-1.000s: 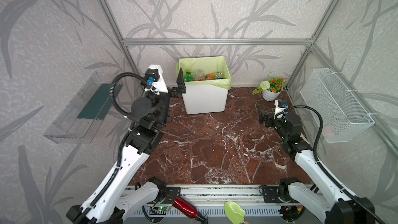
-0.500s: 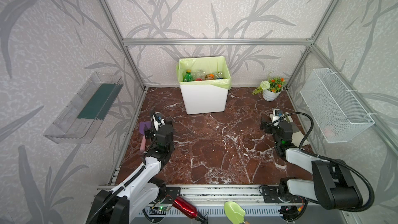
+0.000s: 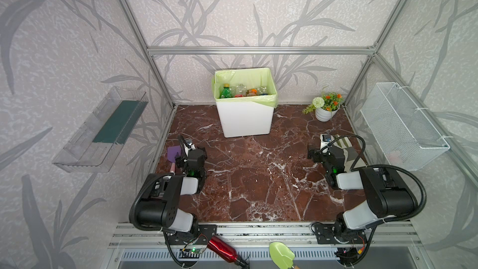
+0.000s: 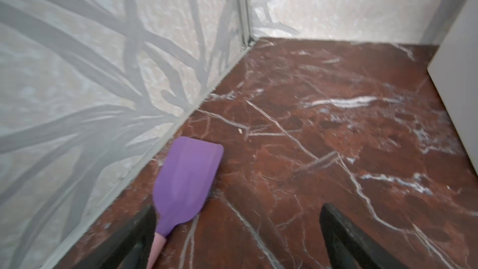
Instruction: Throw the plastic bottles in the bin
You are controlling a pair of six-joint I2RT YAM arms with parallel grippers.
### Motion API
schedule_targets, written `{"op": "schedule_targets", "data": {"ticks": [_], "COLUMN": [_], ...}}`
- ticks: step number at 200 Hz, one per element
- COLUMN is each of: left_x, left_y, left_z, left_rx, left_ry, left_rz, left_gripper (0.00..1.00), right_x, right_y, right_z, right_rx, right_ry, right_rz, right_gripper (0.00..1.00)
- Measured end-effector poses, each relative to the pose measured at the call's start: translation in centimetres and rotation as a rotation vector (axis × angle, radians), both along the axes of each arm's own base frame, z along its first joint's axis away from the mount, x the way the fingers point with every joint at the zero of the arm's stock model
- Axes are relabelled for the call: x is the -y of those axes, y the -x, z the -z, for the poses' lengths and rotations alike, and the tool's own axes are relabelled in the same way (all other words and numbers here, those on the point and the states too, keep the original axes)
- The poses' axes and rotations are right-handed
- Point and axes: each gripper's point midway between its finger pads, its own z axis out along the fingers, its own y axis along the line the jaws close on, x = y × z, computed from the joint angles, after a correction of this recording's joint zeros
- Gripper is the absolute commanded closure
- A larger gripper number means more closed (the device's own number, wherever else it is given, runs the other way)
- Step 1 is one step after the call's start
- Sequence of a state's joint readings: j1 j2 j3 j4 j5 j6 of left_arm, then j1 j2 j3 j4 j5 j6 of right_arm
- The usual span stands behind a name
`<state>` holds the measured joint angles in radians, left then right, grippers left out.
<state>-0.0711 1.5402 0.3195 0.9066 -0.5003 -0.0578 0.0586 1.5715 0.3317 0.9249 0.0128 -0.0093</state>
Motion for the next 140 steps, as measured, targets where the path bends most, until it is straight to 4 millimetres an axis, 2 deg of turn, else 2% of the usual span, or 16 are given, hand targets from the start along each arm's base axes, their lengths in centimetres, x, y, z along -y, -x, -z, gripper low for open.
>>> {"op": "schedule_targets", "data": {"ticks": [19, 51, 140], "left_x": [0.5, 0.5, 0.8], "left_y": [-0.9, -1.8, -2.0], "left_z": [0.6, -0.4, -0.6], "left_rx": [-0.011, 0.030, 0.043], "left_ry": [0.019, 0.039, 0.047], "left_rz": [0.044, 0.067, 0.087], "left_gripper": [0.01, 0.01, 0.01], "right_x": [-0.2, -0.3, -0.7], "right_y": [-0.3, -0.6, -0.9], "right_z": [-0.4, -1.0, -1.5], "right_rx": [0.005, 0.034, 0.060], "right_ry": [0.000, -0.001, -0.002], "right_rz": [-0.013, -0.017, -0.040], "right_gripper": [0.01, 0.01, 0.01]}}
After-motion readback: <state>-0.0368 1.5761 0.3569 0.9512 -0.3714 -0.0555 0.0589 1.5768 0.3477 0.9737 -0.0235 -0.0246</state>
